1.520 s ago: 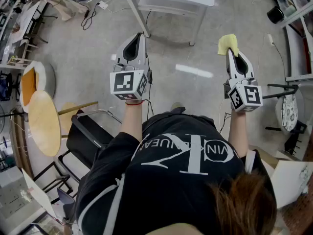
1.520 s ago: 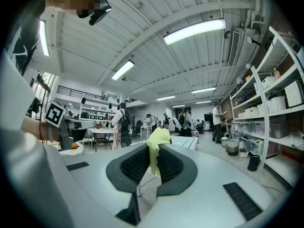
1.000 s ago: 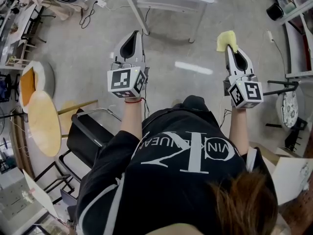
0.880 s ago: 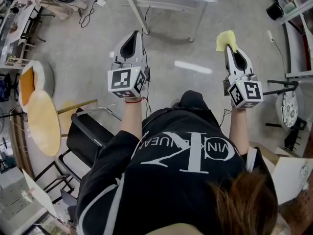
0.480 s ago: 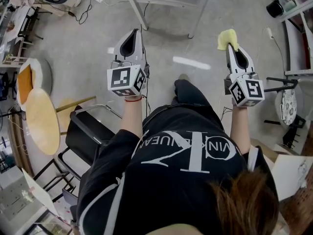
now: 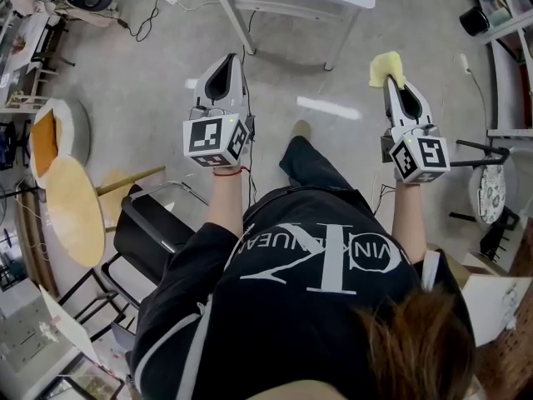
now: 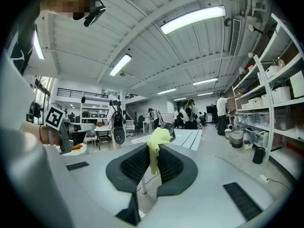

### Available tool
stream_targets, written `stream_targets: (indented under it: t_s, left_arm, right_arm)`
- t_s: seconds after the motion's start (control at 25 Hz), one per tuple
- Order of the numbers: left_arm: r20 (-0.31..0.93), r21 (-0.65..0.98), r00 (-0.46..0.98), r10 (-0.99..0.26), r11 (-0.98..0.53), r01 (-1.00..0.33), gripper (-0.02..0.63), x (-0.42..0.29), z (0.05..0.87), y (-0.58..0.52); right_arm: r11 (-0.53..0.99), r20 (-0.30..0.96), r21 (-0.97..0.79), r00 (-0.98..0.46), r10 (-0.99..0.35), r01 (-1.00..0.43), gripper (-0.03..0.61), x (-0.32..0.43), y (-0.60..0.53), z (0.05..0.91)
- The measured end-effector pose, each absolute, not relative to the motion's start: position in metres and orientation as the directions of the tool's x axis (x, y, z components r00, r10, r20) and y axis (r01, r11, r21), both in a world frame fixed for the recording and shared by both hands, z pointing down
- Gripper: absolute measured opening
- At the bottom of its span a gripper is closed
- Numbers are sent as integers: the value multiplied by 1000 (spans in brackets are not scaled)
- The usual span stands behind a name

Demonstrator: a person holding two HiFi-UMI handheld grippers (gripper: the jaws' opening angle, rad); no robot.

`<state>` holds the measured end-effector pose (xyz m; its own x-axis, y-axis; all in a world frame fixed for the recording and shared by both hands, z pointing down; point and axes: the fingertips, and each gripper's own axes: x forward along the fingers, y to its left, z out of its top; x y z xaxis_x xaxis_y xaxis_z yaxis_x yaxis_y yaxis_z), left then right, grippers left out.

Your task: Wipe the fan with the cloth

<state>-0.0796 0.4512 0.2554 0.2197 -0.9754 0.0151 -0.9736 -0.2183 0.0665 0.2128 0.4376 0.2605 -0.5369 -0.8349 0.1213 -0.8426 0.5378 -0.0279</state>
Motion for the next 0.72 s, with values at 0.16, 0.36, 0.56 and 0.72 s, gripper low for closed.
stream_targets:
  t_s: [0.16, 0.36, 0.56, 0.72]
  left_arm:
    - [25, 54, 219, -975, -217, -975, 11, -86, 255, 424]
    - [32, 48, 230, -973, -229, -972, 11, -97, 253, 380]
    - [44, 49, 250, -967, -248, -967, 11, -99, 253, 338]
    - [48, 47, 258, -965, -256, -966, 11, -104, 250, 306]
  right_arm:
    - [549, 112, -41, -550, -828, -835, 35, 203, 407, 261]
    - [546, 120, -60, -549, -827, -835, 35, 189, 368, 269]
    - [530, 122, -72, -535, -836, -845, 35, 185, 326, 266]
    - [535, 125, -73, -540, -832, -842, 35, 177, 296, 266]
